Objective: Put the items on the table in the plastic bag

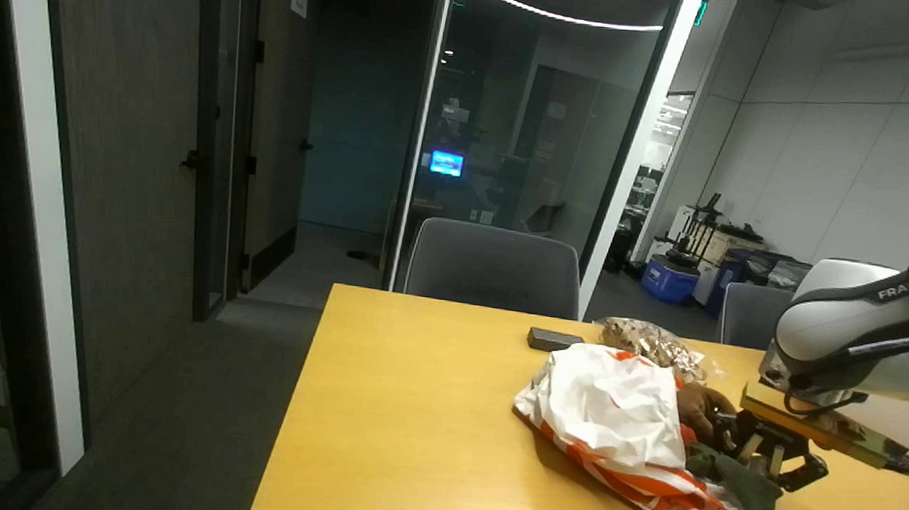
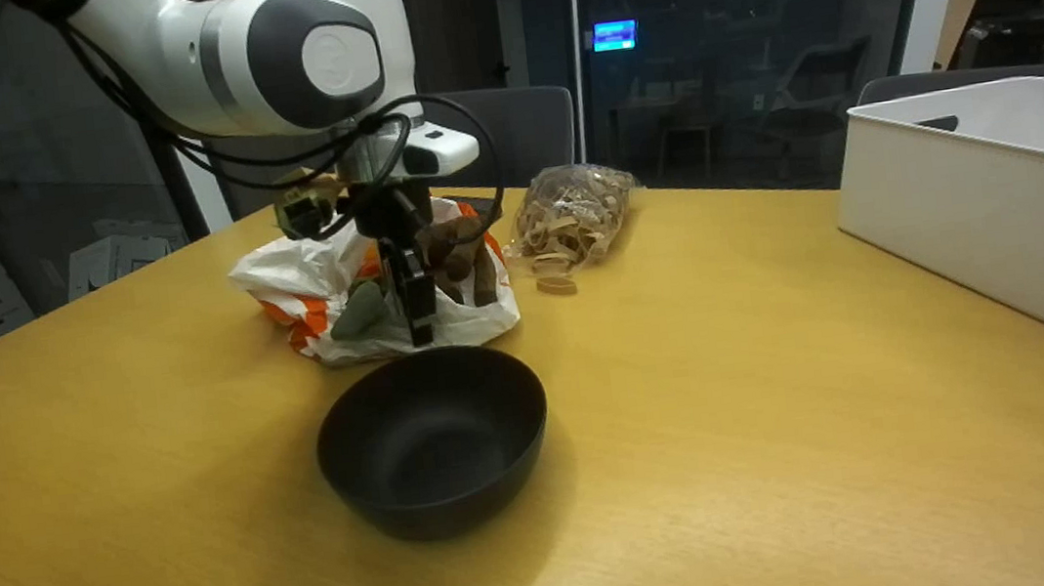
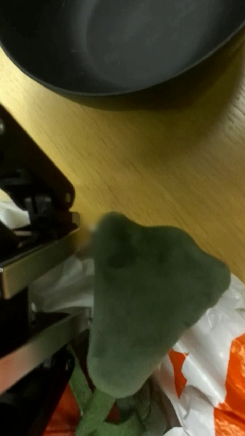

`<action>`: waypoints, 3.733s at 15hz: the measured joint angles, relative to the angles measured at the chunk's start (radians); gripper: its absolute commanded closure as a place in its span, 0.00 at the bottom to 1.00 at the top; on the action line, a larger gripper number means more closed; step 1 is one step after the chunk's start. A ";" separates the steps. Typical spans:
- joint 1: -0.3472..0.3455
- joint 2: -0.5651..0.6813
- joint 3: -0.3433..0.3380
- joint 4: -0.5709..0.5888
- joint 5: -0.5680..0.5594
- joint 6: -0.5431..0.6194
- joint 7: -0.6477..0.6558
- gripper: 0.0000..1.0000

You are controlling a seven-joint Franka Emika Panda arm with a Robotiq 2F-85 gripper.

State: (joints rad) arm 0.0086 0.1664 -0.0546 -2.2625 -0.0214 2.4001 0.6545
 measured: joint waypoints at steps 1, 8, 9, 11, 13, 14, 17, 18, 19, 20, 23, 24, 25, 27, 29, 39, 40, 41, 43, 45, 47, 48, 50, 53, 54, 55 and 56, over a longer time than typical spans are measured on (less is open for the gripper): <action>0.000 0.000 0.000 0.000 0.000 0.005 0.000 0.96; 0.000 -0.004 -0.016 -0.001 -0.032 0.046 0.055 0.97; 0.000 -0.009 -0.022 -0.001 -0.051 0.052 0.076 0.98; 0.000 -0.020 -0.035 -0.004 -0.097 0.068 0.127 0.98; 0.000 -0.039 -0.047 -0.013 -0.152 0.095 0.193 0.98; 0.000 -0.048 -0.052 -0.018 -0.178 0.111 0.228 0.98; -0.001 -0.083 -0.066 -0.038 -0.265 0.164 0.347 0.98; -0.002 -0.096 -0.069 -0.044 -0.292 0.181 0.388 0.98; -0.005 -0.110 -0.072 -0.051 -0.321 0.196 0.429 0.98; -0.008 -0.125 -0.073 -0.056 -0.351 0.210 0.472 0.98; -0.028 -0.175 -0.074 -0.072 -0.471 0.255 0.628 0.98; -0.037 -0.193 -0.074 -0.077 -0.517 0.266 0.686 0.98; -0.047 -0.212 -0.072 -0.081 -0.564 0.275 0.746 0.98; -0.067 -0.251 -0.069 -0.088 -0.654 0.284 0.862 0.98; -0.079 -0.290 -0.070 -0.095 -0.741 0.289 0.976 0.98; -0.101 -0.431 -0.067 -0.136 -0.932 0.288 1.258 0.88; -0.099 -0.427 -0.067 -0.140 -0.932 0.288 1.255 0.72; -0.097 -0.422 -0.067 -0.145 -0.930 0.288 1.250 0.69; -0.095 -0.419 -0.063 -0.154 -0.922 0.288 1.226 0.54; -0.097 -0.421 -0.050 -0.158 -0.898 0.279 1.176 0.38; -0.098 -0.437 -0.033 -0.158 -0.881 0.258 1.127 0.23; -0.097 -0.450 -0.022 -0.157 -0.864 0.240 1.092 0.16; -0.093 -0.477 0.003 -0.152 -0.810 0.182 0.992 0.02; -0.083 -0.496 0.045 -0.118 -0.734 0.074 0.813 0.00; -0.081 -0.496 0.056 -0.098 -0.718 0.044 0.759 0.00; -0.080 -0.495 0.065 -0.079 -0.707 0.023 0.713 0.00; -0.080 -0.493 0.072 -0.059 -0.700 0.008 0.676 0.00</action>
State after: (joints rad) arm -0.0715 -0.3264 0.0171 -2.3214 -0.7213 2.4081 1.3304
